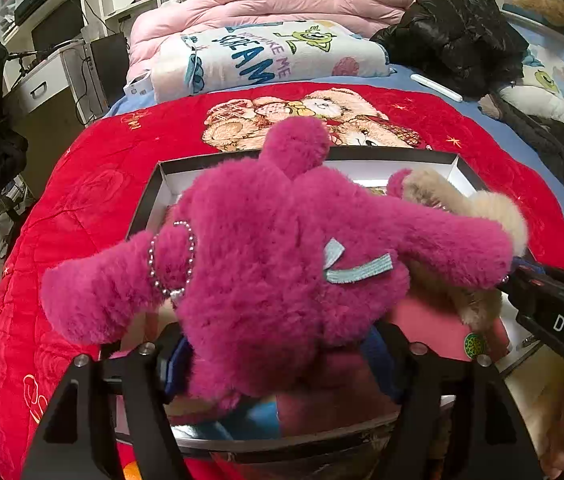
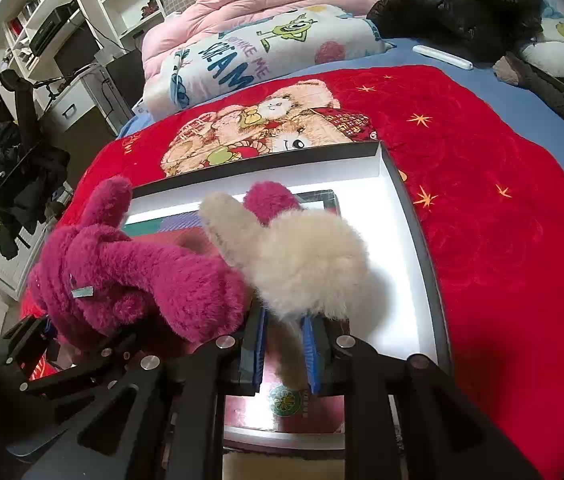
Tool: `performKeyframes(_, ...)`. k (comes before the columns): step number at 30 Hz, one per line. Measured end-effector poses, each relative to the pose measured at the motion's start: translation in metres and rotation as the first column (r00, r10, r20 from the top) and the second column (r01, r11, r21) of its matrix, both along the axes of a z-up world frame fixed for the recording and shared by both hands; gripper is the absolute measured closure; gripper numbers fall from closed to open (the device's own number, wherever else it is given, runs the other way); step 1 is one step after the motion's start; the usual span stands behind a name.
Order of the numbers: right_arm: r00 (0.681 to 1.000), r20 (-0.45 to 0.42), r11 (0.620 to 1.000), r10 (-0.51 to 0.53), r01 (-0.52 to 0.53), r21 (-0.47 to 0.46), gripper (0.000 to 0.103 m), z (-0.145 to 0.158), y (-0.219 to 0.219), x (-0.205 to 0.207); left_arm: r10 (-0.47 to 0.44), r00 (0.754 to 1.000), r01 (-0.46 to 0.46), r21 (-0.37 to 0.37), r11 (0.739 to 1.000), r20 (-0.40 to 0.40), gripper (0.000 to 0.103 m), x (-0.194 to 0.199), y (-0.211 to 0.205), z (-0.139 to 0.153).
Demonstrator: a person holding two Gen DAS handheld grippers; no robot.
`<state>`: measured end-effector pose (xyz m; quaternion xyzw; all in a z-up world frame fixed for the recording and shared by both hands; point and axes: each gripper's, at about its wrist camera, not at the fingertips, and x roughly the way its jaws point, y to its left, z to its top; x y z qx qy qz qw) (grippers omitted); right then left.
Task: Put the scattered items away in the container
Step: 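Lower both plushes into the box and open both grippers, then withdraw both grippers from the box back toward the item pile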
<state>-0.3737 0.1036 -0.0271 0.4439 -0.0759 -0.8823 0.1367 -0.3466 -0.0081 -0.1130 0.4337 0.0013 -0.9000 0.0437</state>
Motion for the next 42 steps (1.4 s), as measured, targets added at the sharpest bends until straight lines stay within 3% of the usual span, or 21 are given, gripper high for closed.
performKeyframes(2, 1.000, 0.001, 1.000, -0.013, 0.013, 0.006, 0.074, 0.001, 0.001, 0.000, -0.006, 1.000, 0.006, -0.022, 1.000, 0.007, 0.022, -0.001, 0.003, 0.000)
performKeyframes(4, 1.000, 0.004, 1.000, -0.026, 0.026, 0.007, 0.060, 0.001, 0.002, -0.001, -0.007, 1.000, 0.008, -0.036, 0.999, 0.008, 0.012, 0.001, 0.004, 0.001)
performKeyframes(6, 1.000, 0.004, 1.000, -0.024, 0.024, -0.005, 0.054, 0.001, 0.004, -0.001, -0.011, 1.000, 0.011, -0.018, 1.000, -0.004, 0.003, 0.003, 0.003, 0.004)
performKeyframes(7, 1.000, 0.001, 1.000, -0.024, 0.024, -0.019, 0.044, 0.002, 0.005, -0.001, -0.016, 1.000, 0.016, -0.001, 1.000, -0.007, 0.000, 0.004, 0.002, 0.005)
performKeyframes(8, 1.000, 0.001, 0.999, -0.023, 0.023, -0.027, 0.028, 0.003, 0.006, -0.001, -0.027, 1.000, 0.027, 0.017, 0.999, -0.015, 0.000, 0.006, 0.002, 0.007)
performKeyframes(11, 1.000, 0.008, 0.999, -0.016, 0.016, -0.043, 0.000, 0.006, 0.009, -0.002, -0.028, 0.999, 0.030, 0.039, 0.999, -0.036, 0.000, 0.009, -0.003, 0.014)
performKeyframes(15, 0.999, -0.045, 0.999, -0.009, 0.006, -0.053, 0.000, 0.017, 0.013, 0.002, -0.015, 0.998, 0.019, 0.064, 0.998, -0.061, 0.000, 0.013, -0.008, 0.024)
performKeyframes(31, 0.997, -0.069, 0.995, -0.027, 0.020, -0.098, 0.000, 0.038, 0.023, 0.008, 0.005, 0.995, 0.002, 0.069, 0.998, -0.097, 0.000, 0.026, -0.020, 0.047)
performKeyframes(36, 0.991, -0.134, 0.994, -0.020, 0.005, -0.110, 0.000, 0.072, 0.027, 0.022, 0.025, 0.987, -0.012, 0.079, 0.997, -0.157, 0.000, 0.053, -0.030, 0.102)
performKeyframes(42, 0.969, -0.246, 0.996, 0.007, -0.029, -0.087, 0.000, 0.148, 0.026, 0.066, 0.048, 0.965, -0.027, 0.085, 0.996, -0.259, 0.000, 0.099, -0.045, 0.189)
